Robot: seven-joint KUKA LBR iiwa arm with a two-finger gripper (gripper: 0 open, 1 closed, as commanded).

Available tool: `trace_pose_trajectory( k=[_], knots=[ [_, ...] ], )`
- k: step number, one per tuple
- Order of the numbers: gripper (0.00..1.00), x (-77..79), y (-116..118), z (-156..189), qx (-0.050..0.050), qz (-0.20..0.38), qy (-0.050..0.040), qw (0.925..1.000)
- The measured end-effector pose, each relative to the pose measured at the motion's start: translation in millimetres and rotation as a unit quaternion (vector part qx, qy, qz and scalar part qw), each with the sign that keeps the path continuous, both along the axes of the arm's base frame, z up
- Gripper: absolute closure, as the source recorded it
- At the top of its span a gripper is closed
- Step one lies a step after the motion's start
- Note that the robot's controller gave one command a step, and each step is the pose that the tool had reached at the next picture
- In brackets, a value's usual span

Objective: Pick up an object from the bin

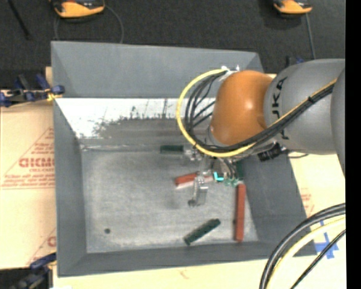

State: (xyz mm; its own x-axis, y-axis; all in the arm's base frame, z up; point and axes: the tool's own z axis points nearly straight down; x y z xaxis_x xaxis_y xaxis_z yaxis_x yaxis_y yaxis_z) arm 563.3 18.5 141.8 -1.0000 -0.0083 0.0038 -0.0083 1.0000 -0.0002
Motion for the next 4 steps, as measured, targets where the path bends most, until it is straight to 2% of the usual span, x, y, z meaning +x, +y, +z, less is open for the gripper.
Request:
trace_pose_trajectory(
  k=[1, 4],
  knots=[
    [0.0, 10.5, -83.5, -75.2, -0.002, -0.018, -0.002, 0.9998],
    [0.0, 15.6, -85.4, -71.4, 0.0, -0.021, -0.006, 0.9998]
  ],
)
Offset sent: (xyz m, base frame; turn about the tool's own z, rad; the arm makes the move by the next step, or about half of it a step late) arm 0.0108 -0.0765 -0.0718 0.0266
